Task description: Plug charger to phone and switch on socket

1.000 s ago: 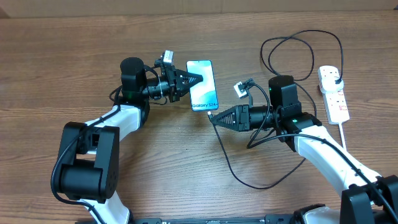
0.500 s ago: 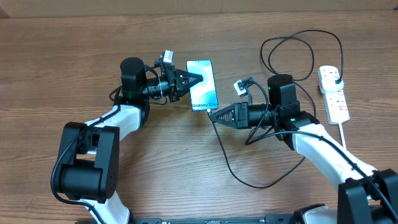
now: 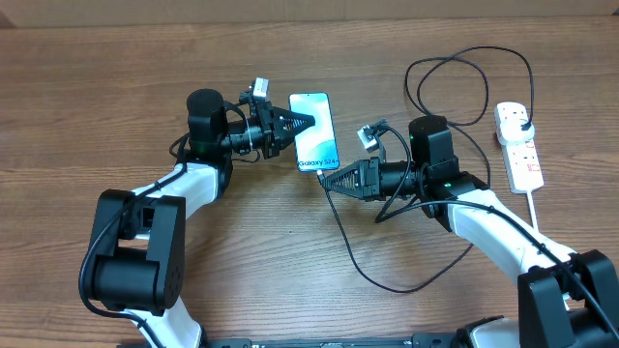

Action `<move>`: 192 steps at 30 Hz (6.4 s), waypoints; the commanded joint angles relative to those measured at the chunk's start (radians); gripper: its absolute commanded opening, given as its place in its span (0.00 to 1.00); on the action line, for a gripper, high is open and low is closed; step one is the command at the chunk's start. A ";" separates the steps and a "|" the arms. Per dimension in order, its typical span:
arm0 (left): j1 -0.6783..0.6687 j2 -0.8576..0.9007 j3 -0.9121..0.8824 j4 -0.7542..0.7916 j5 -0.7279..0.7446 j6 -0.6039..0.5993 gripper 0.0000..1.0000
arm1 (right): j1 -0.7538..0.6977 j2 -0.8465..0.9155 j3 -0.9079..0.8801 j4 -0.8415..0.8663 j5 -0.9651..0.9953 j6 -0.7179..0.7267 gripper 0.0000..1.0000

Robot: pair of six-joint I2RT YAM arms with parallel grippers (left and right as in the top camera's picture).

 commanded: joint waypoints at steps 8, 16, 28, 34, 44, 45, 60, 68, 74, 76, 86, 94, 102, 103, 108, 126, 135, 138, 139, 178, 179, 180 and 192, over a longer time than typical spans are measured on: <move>-0.004 0.002 0.031 0.011 0.010 0.011 0.04 | 0.004 0.005 -0.005 0.016 0.042 0.042 0.04; -0.004 0.002 0.031 0.011 -0.011 0.012 0.05 | 0.004 0.005 -0.005 0.017 0.052 0.050 0.04; -0.004 0.002 0.031 0.011 -0.024 0.032 0.04 | 0.004 0.005 -0.005 0.019 0.108 0.068 0.04; -0.005 0.002 0.031 0.011 -0.024 0.061 0.04 | 0.004 0.005 -0.005 0.045 0.108 0.094 0.04; -0.020 0.002 0.031 0.044 -0.024 0.069 0.05 | 0.004 0.005 -0.005 0.070 0.119 0.126 0.04; -0.024 0.002 0.031 0.055 -0.024 0.069 0.04 | 0.004 0.005 -0.005 0.069 0.129 0.143 0.04; -0.034 0.002 0.031 0.082 0.010 0.068 0.04 | 0.004 0.005 -0.005 0.117 0.187 0.194 0.04; -0.003 0.002 0.031 0.082 0.014 0.063 0.04 | 0.003 0.005 -0.005 0.115 0.187 0.194 0.04; 0.011 0.002 0.031 0.082 0.016 0.049 0.04 | 0.003 0.005 -0.005 0.123 0.203 0.195 0.04; 0.010 0.002 0.031 0.082 0.012 0.049 0.04 | 0.003 0.005 -0.005 0.127 0.203 0.195 0.04; 0.010 0.002 0.031 0.082 -0.031 0.048 0.05 | 0.018 0.005 -0.005 0.126 0.198 0.190 0.04; 0.013 0.002 0.031 0.082 -0.062 0.049 0.04 | 0.043 0.005 -0.005 0.012 0.296 0.098 0.04; 0.035 0.002 0.031 0.083 -0.069 0.049 0.04 | 0.043 0.005 -0.005 -0.111 0.416 0.002 0.04; 0.037 0.002 0.031 0.082 -0.069 0.050 0.04 | 0.044 0.005 -0.005 -0.135 0.444 -0.002 0.04; 0.038 0.002 0.031 0.083 -0.071 0.050 0.04 | 0.063 0.005 -0.005 -0.210 0.554 -0.024 0.04; 0.092 0.002 0.031 0.081 -0.069 0.053 0.04 | 0.282 0.005 -0.002 -0.263 0.963 -0.142 0.43; 0.123 0.002 0.031 0.079 -0.054 0.053 0.04 | 0.461 0.018 0.000 -0.232 1.286 -0.236 0.47; 0.123 0.002 0.031 0.079 -0.054 0.053 0.04 | 0.473 0.045 0.000 -0.210 1.322 -0.259 0.47; 0.123 0.002 0.031 0.079 -0.055 0.053 0.04 | 0.473 0.056 0.000 -0.202 1.326 -0.261 0.47; 0.123 0.002 0.031 0.078 -0.035 0.068 0.04 | 0.507 0.263 0.103 -0.188 1.301 -0.319 0.04; 0.123 0.002 0.031 0.078 -0.034 0.069 0.04 | 0.505 0.263 0.105 -0.189 1.301 -0.305 0.04; 0.123 0.002 0.031 0.078 -0.031 0.069 0.04 | 0.500 0.263 0.109 -0.197 1.296 -0.286 0.04; 0.136 0.002 0.031 0.077 0.011 0.071 0.04 | 0.221 0.200 0.172 -0.307 0.627 -0.116 0.04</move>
